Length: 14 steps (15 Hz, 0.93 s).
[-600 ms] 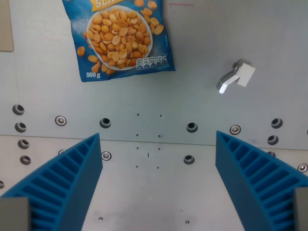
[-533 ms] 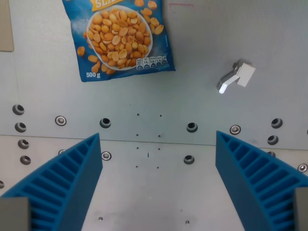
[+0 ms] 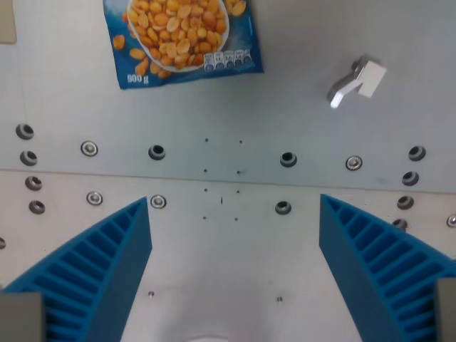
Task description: Move in base negative x
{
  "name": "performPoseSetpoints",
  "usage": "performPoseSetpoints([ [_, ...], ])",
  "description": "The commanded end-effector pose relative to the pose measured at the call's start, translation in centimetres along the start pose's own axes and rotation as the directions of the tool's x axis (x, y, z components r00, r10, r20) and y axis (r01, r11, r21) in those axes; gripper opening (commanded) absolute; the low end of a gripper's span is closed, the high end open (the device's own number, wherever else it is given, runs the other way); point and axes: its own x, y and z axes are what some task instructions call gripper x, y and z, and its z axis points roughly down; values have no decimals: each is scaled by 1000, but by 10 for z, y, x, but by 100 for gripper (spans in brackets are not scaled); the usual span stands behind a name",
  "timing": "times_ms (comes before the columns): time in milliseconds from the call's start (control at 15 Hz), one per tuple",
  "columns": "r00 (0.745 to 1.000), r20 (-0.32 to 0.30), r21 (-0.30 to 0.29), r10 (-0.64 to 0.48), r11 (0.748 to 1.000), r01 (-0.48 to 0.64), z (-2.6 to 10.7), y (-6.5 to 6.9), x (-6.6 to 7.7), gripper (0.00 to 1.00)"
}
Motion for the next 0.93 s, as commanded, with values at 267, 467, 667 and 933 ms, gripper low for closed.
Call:
performPoseSetpoints([
  [267, 998, -62, -7, 2, 1000, -3, 4, -9, -44, 100],
  [467, 998, -62, -7, 2, 1000, -3, 7, -12, -58, 100],
  [667, 998, -62, -7, 2, 1000, -3, 11, -15, -73, 100],
  [933, 998, -62, -7, 2, 1000, -3, 17, -20, -93, 100],
])
